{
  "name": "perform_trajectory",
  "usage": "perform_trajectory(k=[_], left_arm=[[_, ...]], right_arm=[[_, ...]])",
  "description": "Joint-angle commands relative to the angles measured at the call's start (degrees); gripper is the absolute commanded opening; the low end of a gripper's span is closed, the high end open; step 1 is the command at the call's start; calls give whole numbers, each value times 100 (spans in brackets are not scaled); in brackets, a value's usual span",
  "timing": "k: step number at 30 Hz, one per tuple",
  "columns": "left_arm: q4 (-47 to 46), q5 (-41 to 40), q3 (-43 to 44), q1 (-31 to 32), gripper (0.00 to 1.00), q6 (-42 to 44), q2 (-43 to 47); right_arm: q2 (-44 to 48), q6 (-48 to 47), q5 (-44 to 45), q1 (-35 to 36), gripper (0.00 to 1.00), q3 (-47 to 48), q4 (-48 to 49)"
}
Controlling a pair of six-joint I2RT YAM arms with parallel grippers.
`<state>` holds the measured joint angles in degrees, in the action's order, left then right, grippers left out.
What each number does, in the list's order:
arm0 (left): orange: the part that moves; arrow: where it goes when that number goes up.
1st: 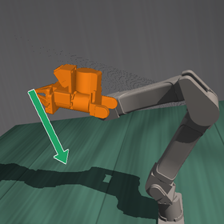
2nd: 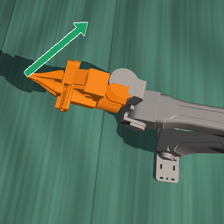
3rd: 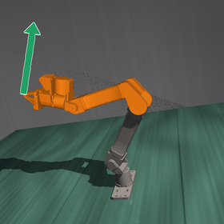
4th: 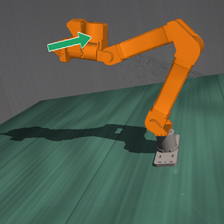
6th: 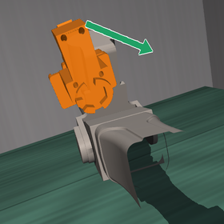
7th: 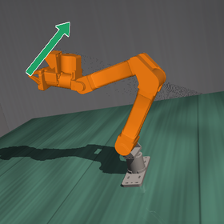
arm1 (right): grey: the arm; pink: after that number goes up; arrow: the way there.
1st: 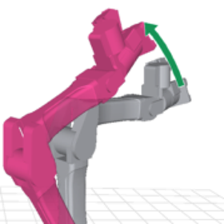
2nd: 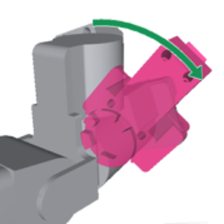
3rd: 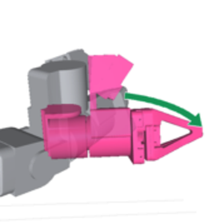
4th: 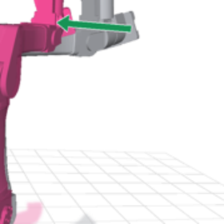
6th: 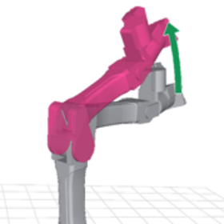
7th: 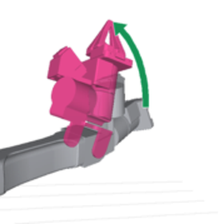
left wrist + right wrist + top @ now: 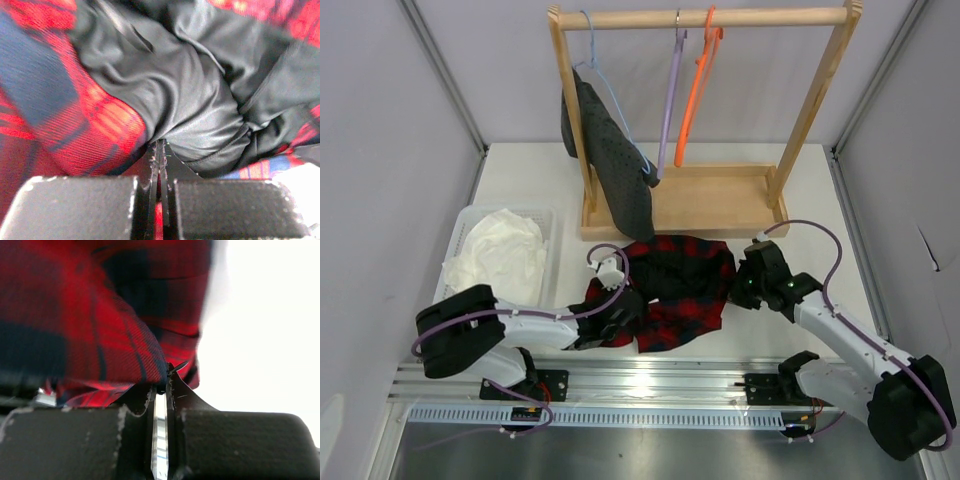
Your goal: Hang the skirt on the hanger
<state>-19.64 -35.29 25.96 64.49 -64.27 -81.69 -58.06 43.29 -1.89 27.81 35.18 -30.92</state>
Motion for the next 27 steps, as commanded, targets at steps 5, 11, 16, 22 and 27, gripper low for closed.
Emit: perform_trajectory(k=[5,11,16,22,27], left_arm=[[223,-119,-424,-296,0,-534,452],[338,-119,-512,-332,0,-666,593],[-460,30,-723,-332,0,-52,926],[-452,22,-600,-332,0,415,1023],[-1225,408,-706,-332,8,1029,1173]], right_arm=[[-372,-303,-548,-821,0,-705,1121],[-750,-777,-1243,-1296,0,-802,1843],[-426,-918,-1183,-1261,3,-609,1563],[-39,-1007,-1278,-1261,10,-468,1272],[128,-910,-1612,-1261,3,-416,1456]])
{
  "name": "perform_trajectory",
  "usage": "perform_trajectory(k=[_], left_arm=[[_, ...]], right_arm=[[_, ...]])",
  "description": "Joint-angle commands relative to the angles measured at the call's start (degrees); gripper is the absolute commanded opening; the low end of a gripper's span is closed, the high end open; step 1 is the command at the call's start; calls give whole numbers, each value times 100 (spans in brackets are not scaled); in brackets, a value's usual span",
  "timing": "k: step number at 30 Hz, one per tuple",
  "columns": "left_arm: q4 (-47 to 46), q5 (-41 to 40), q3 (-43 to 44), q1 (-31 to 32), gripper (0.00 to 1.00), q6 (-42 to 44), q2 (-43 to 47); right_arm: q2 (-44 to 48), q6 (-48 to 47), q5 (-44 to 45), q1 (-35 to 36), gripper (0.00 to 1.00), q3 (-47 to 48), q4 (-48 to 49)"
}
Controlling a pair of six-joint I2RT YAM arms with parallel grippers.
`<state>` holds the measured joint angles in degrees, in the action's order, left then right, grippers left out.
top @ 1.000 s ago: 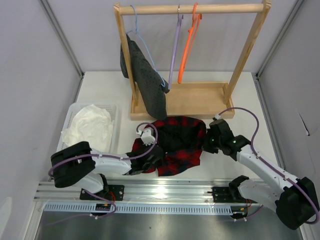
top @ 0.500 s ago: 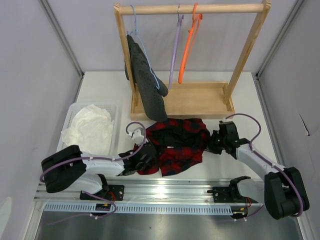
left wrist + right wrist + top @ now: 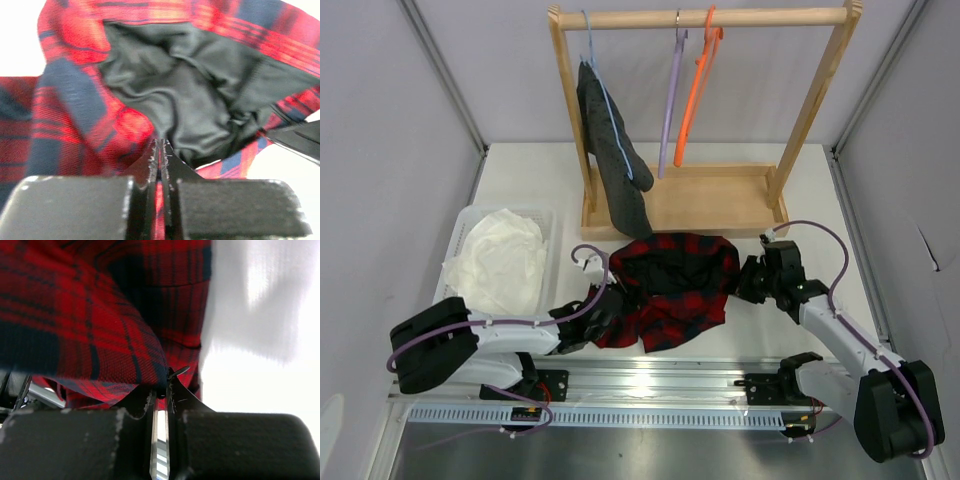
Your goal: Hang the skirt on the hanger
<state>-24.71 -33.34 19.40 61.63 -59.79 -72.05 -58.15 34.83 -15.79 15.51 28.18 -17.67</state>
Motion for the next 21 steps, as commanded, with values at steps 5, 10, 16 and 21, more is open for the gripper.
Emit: perform_trajectory(k=[5,10,16,21], left_arm=[[-1282,670,20,-45,22,1389,428],[-1440,1118,634,-45,37,2312,403],[-747,2068,2450,-37,54,3587,-1063],[-615,2192,3043,-2,61,3904,-1995]], right_arm=[[374,-151,-530,-4,0,354,116],[620,-336,-337,110,0,486,-263],[647,-433,-355,207,0,477,-290],[594,-538,-311,251,0,565,-368]])
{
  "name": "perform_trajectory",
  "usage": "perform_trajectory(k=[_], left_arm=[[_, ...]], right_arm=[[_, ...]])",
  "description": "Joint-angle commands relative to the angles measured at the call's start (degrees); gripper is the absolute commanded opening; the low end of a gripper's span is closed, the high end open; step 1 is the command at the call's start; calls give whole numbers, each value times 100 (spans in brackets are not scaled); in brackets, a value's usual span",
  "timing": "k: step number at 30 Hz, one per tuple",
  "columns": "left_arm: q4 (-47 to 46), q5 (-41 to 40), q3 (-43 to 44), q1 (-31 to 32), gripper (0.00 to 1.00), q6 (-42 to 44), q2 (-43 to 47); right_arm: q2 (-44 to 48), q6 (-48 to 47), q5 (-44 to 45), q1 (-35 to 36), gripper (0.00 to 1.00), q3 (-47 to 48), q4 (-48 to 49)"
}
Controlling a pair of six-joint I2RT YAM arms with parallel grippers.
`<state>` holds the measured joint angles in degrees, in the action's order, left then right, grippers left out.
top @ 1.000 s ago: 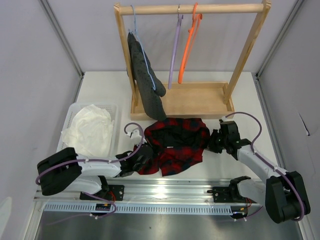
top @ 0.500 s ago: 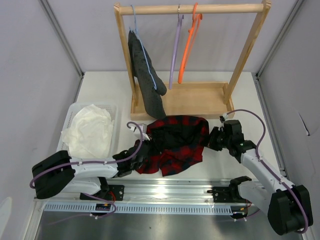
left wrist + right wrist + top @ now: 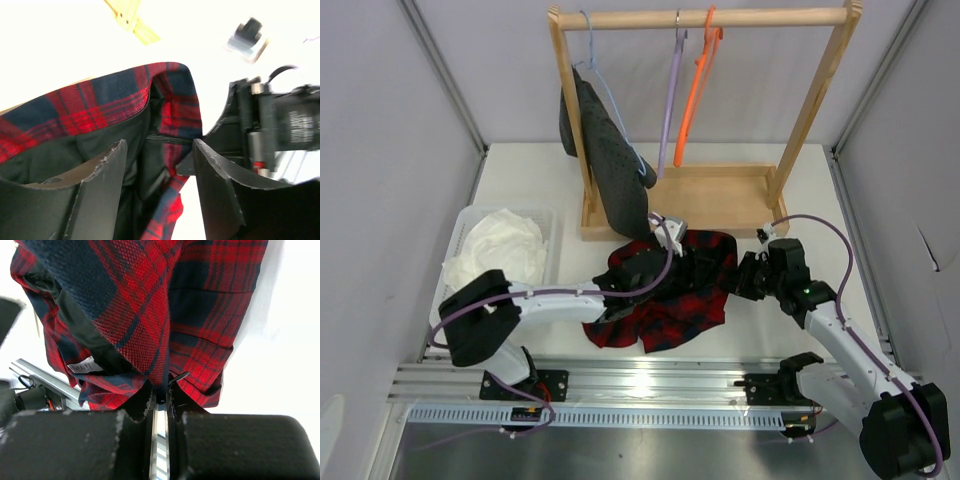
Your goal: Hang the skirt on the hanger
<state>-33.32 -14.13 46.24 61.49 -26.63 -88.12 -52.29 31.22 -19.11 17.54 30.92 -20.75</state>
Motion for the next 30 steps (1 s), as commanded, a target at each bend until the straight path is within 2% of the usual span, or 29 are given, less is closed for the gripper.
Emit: perform_trajectory(k=[1,10,13,14,15,16,17,19,26,30], left_arm=[[352,297,534,12,61,659,-486],[898,-300,1133,144,63,905,-1207],[836,-546,1186,144,59,897,-1322],[810,-582,1212,135,56,931,-1383],[801,-652,1230,135,44,949,-1418],[853,-696,1334,117,36,958,-1462],[923,-792,1361,100,16,949,-1524],[976,-968,1414,12,0,923,-1551],[986,-1443,1047,-340,0,862,-1121],[907,-1803,652,-541,0,747,-472]], right_arm=[[-9,-213,30,48,0,310,-104],[-35,-310,-92,48,0,398,-157],[-9,-327,-128,48,0,363,-148],[8,-327,-145,48,0,354,-157],[43,-345,-154,48,0,336,-148],[61,-354,-180,48,0,319,-122],[70,-362,-224,56,0,301,-122],[88,-380,-233,48,0,283,-113],[219,-380,-58,39,0,266,-333],[141,-354,48,30,0,178,-342]])
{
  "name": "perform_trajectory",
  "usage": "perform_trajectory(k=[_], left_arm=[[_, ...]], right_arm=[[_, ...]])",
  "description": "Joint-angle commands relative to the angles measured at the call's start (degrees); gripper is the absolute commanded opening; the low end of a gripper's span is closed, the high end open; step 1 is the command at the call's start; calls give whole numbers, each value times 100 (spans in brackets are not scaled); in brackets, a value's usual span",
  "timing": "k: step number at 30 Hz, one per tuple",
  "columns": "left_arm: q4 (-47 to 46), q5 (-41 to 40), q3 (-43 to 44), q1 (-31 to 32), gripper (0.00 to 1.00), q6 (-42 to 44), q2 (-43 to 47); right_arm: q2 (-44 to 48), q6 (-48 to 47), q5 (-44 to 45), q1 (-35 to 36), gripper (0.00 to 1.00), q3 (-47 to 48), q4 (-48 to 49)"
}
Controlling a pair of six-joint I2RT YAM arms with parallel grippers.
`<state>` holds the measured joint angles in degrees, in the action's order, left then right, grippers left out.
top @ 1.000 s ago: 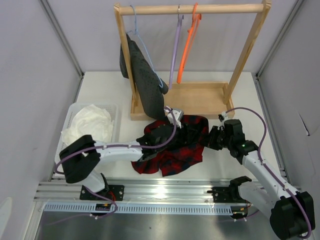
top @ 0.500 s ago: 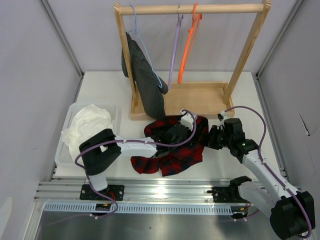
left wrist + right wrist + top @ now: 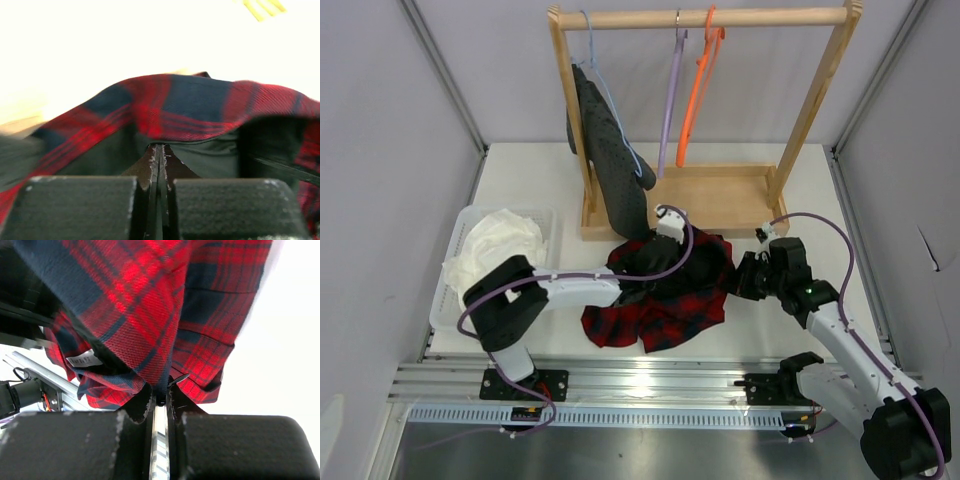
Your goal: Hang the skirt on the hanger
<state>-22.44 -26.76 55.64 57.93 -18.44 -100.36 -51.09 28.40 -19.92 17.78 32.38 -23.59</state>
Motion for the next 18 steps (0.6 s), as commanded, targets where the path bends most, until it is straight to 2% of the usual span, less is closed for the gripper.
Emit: perform_trajectory(k=[1,5,8,12,14,18], left_arm=[[-191,-593,-351,-229,0,-125,867],[11,-366,-449,-309,0,-82,1088],[20,-268,-466,-248,0,-116,1062],[55,-303,-475,-63,0,-81,983],[46,-373,-501,-2,0,-81,1000],[20,-532,-677,104,0,-99,1254]], right_arm=[[-58,-80,190,6,0,14,-66],[-269,-63,190,-3,0,-4,109],[-349,-89,479,155,6,110,162],[-437,-177,770,305,23,304,171],[-507,-203,945,349,27,426,153],[-805,-388,1350,305,27,480,144]])
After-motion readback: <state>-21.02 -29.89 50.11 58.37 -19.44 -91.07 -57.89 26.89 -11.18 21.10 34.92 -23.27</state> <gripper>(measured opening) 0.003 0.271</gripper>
